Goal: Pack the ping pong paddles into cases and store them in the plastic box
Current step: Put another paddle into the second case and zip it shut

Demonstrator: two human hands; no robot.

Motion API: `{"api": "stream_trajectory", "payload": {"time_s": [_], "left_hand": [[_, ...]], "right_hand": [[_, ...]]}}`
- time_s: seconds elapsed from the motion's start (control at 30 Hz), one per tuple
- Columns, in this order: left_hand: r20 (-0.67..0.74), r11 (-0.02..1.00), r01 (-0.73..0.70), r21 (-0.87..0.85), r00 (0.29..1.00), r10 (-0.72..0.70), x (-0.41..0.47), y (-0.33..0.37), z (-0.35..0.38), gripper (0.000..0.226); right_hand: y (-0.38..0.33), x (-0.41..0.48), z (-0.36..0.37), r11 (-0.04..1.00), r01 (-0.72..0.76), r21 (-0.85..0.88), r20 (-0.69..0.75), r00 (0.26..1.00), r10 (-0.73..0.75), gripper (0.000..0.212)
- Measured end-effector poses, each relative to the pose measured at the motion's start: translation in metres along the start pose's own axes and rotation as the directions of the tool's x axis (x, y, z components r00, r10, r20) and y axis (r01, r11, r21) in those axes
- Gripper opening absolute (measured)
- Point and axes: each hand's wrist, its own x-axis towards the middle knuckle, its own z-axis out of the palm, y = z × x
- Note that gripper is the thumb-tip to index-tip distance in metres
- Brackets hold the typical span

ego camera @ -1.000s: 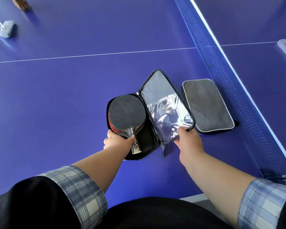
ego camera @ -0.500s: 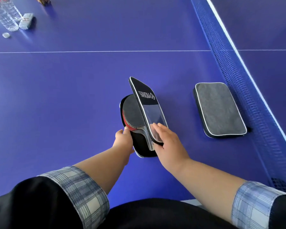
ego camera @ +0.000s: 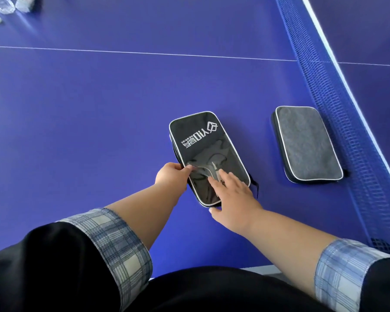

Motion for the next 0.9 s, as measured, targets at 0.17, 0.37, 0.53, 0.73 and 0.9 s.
{"api": "stream_trajectory", "payload": {"time_s": [0.17, 0.37, 0.53, 0.73, 0.9], "left_hand": [[0.075, 0.999, 0.052, 0.011, 0.996, -0.052, 0.002, -0.006, 0.005, 0.032], [0.275, 0.989, 0.145, -0.023, 0.952, -0.133, -0.016, -0.019, 0.051, 0.022], [0.469, 0.981, 0.182, 0.068, 0.862, -0.192, -0.027, -0.019, 0.072, 0.036], [0.664, 0.973, 0.115, 0.199, 0.714, -0.221, 0.003, 0.015, 0.006, 0.031], [0.1, 0.976, -0.218, 0.017, 0.972, 0.215, 0.072, 0.057, -0.032, 0.027]], "right_hand": [[0.006, 0.009, -0.018, 0.995, -0.066, 0.072, -0.068, 0.995, 0.071, 0.069], [-0.008, 0.06, -0.041, 0.996, -0.072, 0.047, -0.183, 0.98, 0.079, 0.063], [0.001, 0.091, -0.044, 0.986, -0.139, -0.09, -0.078, 0.988, 0.132, 0.082], [0.019, 0.087, -0.022, 0.978, -0.139, -0.157, -0.084, 0.988, 0.127, 0.09], [0.012, 0.105, -0.034, 0.985, -0.132, -0.115, -0.265, 0.959, 0.097, 0.078]]}}
